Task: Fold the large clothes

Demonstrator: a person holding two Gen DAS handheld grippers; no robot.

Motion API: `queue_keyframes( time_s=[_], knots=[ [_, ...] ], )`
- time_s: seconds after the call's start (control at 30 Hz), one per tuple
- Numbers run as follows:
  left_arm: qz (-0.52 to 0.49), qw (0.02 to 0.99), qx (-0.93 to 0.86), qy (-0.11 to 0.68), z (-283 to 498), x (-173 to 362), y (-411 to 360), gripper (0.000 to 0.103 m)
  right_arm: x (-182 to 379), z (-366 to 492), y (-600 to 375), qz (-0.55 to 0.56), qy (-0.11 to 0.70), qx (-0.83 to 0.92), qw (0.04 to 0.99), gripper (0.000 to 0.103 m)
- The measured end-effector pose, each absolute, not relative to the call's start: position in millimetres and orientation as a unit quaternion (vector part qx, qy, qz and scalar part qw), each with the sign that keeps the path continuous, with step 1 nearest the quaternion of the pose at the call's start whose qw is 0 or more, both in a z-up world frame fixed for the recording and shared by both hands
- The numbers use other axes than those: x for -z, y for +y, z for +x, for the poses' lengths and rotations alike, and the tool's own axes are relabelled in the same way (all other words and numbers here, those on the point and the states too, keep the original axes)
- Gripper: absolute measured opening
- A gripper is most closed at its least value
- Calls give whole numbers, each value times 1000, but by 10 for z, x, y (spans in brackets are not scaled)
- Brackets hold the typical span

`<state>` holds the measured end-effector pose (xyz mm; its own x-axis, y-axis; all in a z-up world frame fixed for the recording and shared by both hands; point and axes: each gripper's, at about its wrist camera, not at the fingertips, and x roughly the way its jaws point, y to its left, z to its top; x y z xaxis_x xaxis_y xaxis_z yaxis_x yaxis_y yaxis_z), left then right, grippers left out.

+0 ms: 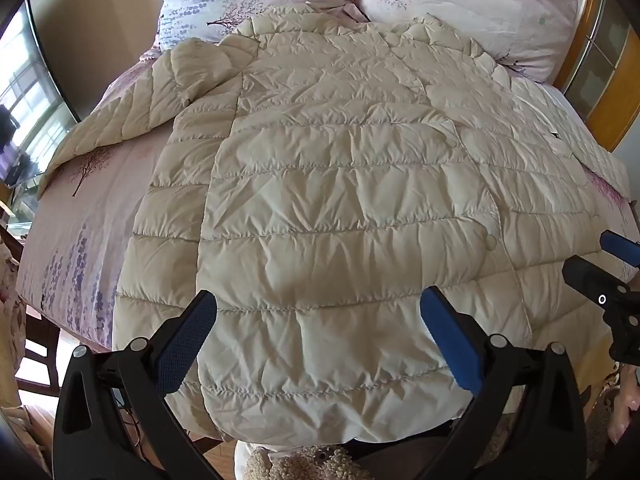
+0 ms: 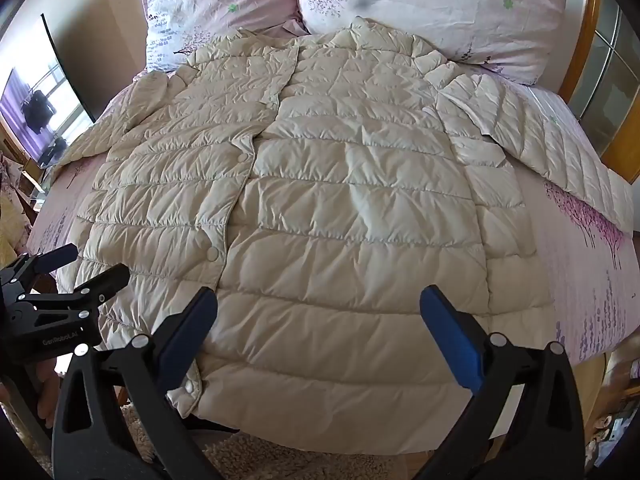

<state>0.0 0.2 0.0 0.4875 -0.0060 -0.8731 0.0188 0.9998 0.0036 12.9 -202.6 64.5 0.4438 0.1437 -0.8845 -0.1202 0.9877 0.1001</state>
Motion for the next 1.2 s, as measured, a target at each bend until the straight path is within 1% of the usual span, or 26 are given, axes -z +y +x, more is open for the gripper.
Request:
queue_keyframes(
  time_s=[1.2],
  knots=[
    [8, 862, 7, 507, 1, 0, 4, 102, -610, 123, -2031, 11, 525, -77, 848, 101]
  ],
)
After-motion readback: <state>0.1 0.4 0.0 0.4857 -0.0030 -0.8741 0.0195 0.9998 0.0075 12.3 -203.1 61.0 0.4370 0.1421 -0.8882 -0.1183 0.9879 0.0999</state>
